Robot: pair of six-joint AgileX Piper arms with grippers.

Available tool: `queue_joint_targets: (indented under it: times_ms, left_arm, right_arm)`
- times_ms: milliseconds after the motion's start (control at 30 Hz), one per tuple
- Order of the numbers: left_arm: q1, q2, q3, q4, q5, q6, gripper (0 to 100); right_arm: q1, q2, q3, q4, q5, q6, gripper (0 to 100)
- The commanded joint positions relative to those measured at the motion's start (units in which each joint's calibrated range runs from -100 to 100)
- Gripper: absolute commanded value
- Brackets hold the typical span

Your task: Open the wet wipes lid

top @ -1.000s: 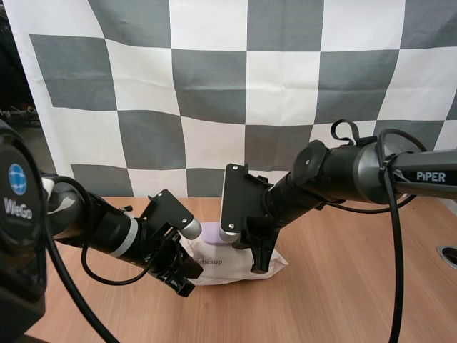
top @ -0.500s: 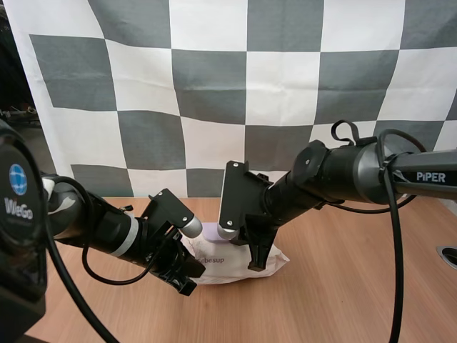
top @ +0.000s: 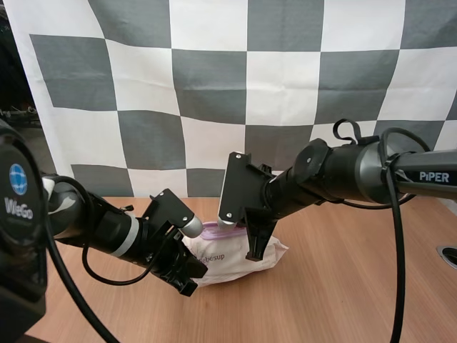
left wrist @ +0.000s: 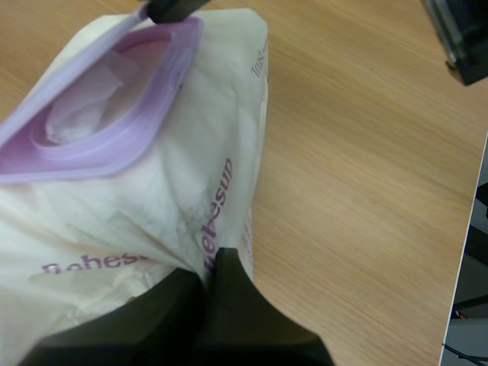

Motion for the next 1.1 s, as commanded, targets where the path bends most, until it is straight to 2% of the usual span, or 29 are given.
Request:
queue_joint_targets:
  times_ms: [0, 100, 333, 600, 833, 1067]
  left_arm:
    - [0.00, -0.1, 0.0, 0.1, 1.1, 0.0, 0]
    - [0.00, -0.1, 0.0, 0.1, 1.5, 0.0, 0]
    - [0.00, -0.1, 0.0, 0.1, 2.7, 0.0, 0]
    - [0.00, -0.1, 0.0, 0.3, 2.6, 0.0, 0]
    - [0.00, -0.1, 0.0, 0.4, 2.4, 0.1, 0]
    - [0.00, -0.1, 0.0, 0.6, 2.3, 0.1, 0]
  right_arm:
    - [0.0, 0.1, 0.0, 0.5, -2.3, 0.0, 0]
    - [0.0, 0.1, 0.0, 0.8, -3.9, 0.0, 0]
    - [0.0, 0.5, 0.0, 10.1, -10.3, -4.2, 0]
    - [0.0, 8.8, -0.2, 15.7, -20.7, -4.2, 0]
    - [0.0, 16.2, -5.2, 17.1, -20.9, -4.2, 0]
    - [0.0, 17.2, -6.4, 17.4, -20.8, -4.2, 0]
